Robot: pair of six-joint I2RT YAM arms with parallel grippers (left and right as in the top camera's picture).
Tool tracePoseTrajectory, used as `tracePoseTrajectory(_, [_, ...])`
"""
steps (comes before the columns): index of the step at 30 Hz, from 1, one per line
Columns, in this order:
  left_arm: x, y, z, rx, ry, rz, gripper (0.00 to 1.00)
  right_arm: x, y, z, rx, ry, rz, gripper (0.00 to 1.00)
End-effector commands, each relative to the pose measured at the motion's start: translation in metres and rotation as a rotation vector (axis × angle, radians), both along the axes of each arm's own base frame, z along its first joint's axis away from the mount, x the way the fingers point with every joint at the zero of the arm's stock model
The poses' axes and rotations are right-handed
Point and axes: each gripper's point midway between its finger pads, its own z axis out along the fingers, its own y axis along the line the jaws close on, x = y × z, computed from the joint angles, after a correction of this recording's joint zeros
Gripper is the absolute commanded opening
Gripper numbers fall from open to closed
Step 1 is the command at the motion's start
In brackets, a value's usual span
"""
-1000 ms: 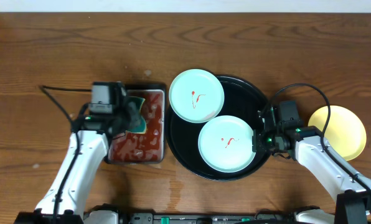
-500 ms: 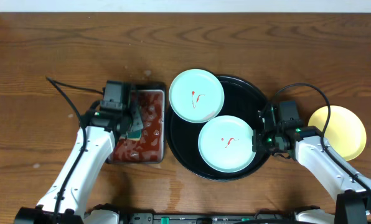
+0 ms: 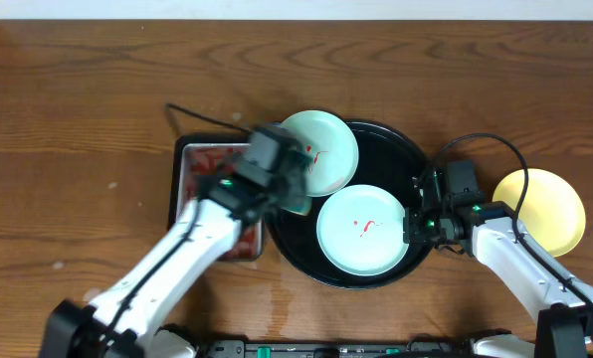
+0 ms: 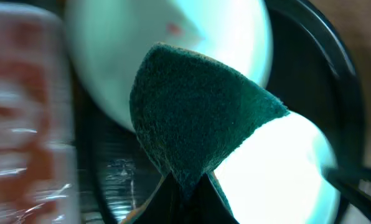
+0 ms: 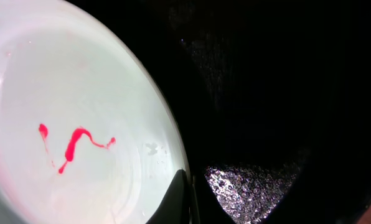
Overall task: Clean dirty plates on tray and stack at the side
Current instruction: 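Carry the sponge from the basin onto the mint plate with left gripper, then scrub the mint plate surface with the sponge in left gripper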
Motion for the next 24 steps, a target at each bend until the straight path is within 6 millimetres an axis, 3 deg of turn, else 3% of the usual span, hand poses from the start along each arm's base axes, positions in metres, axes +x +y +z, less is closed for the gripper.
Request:
tracePoseTrajectory(1, [-0.009,-0.04,-0.009,-0.084,0.064,0.005,0.07,-0.005,-0.001,-0.004,-0.009,0.02,-0.007,0.01])
tracePoseTrajectory(7, [-0.024,-0.109,-0.028,-0.182,0.072,-0.107,0.07,-0.006,-0.001,-0.004,-0.01,0.024,-0.007,0.01])
tracePoseTrajectory(13, [-0.032,-0.145,-0.047,-0.259,0.118,-0.064,0.08,-0.006,-0.001,-0.004,-0.01,0.024,-0.007,0.01])
tracePoseTrajectory(19, [-0.031,-0.144,-0.072,-0.208,0.129,-0.051,0.08,-0.006,-0.001,-0.004,-0.01,0.024,-0.007,0.01])
tracePoseTrajectory(24, [-0.031,-0.103,-0.097,-0.004,0.125,0.037,0.08,-0.006,-0.001,-0.004,-0.01,0.024,-0.007,0.01])
